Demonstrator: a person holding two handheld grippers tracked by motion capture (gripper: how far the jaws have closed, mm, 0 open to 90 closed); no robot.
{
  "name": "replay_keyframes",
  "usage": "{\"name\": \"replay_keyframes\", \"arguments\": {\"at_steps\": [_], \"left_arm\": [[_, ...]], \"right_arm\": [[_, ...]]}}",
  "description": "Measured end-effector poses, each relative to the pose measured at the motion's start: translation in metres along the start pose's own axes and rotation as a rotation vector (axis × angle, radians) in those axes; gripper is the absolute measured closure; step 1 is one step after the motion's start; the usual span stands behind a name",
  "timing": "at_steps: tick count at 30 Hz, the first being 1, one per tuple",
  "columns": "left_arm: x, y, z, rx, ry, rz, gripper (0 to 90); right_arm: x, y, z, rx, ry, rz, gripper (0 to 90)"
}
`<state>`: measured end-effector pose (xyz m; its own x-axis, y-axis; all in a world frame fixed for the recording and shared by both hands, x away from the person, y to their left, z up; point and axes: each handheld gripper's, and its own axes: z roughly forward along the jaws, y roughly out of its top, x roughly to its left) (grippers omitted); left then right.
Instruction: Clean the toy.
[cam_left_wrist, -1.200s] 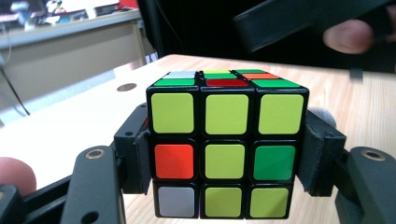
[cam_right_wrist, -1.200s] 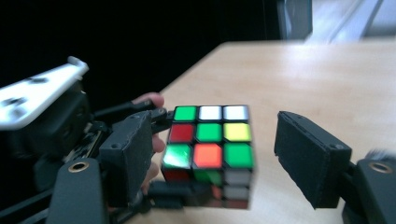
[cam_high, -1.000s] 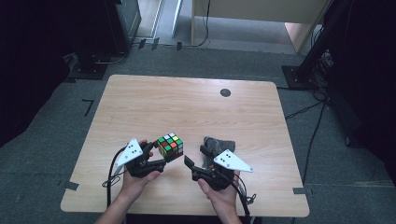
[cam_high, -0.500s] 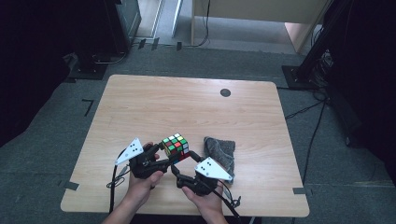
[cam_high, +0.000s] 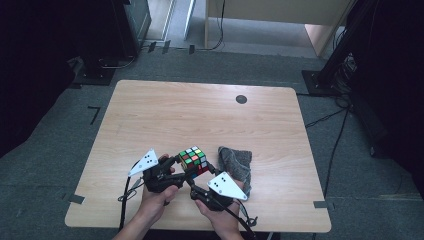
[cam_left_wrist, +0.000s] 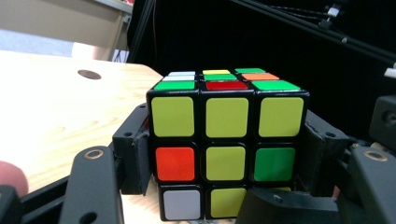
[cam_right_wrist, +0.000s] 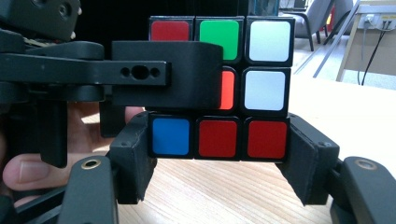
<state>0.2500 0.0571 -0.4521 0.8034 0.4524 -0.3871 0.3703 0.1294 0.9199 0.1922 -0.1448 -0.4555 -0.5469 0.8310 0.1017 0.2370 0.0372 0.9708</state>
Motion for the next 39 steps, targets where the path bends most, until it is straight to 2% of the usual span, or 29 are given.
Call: {"name": "replay_keyframes", "arguments": {"at_steps": [3,5,7,10,13,17,20,28,36,39], "left_arm": [[0.000,0.008,-0.006,-0.031,0.005,0.023,21.5],[0.002,0.013,-0.011,-0.045,0.018,0.070,19.4],[0.006,0.015,-0.017,-0.036,0.031,0.131,19.3],[0.013,0.012,-0.020,0.016,0.061,0.247,19.3],[0.015,0.004,-0.017,0.100,0.101,0.370,19.6],[0.007,-0.009,-0.007,0.182,0.168,0.558,20.1],[0.001,-0.017,-0.001,0.221,0.190,0.652,21.2],[-0.006,-0.029,0.006,0.260,0.240,0.796,22.5],[-0.013,-0.033,0.007,0.242,0.227,0.860,30.3],[-0.012,-0.035,0.008,0.249,0.231,0.868,32.1]], "right_arm": [[-0.005,0.000,0.000,0.027,0.001,0.004,34.5],[-0.011,0.000,0.000,0.052,-0.001,0.000,34.5],[-0.020,0.002,0.000,0.090,0.011,0.008,34.5],[-0.033,0.007,-0.001,0.143,0.008,0.002,34.5],[-0.040,0.014,-0.002,0.185,0.019,0.010,34.5],[-0.044,0.020,-0.003,0.225,0.037,0.023,34.5],[-0.043,0.022,-0.003,0.242,0.061,0.045,34.5],[-0.036,0.024,-0.002,0.267,0.108,0.052,34.4],[-0.032,0.022,0.003,0.321,0.136,0.077,34.4],[-0.033,0.022,0.004,0.338,0.136,0.084,34.3]]}}
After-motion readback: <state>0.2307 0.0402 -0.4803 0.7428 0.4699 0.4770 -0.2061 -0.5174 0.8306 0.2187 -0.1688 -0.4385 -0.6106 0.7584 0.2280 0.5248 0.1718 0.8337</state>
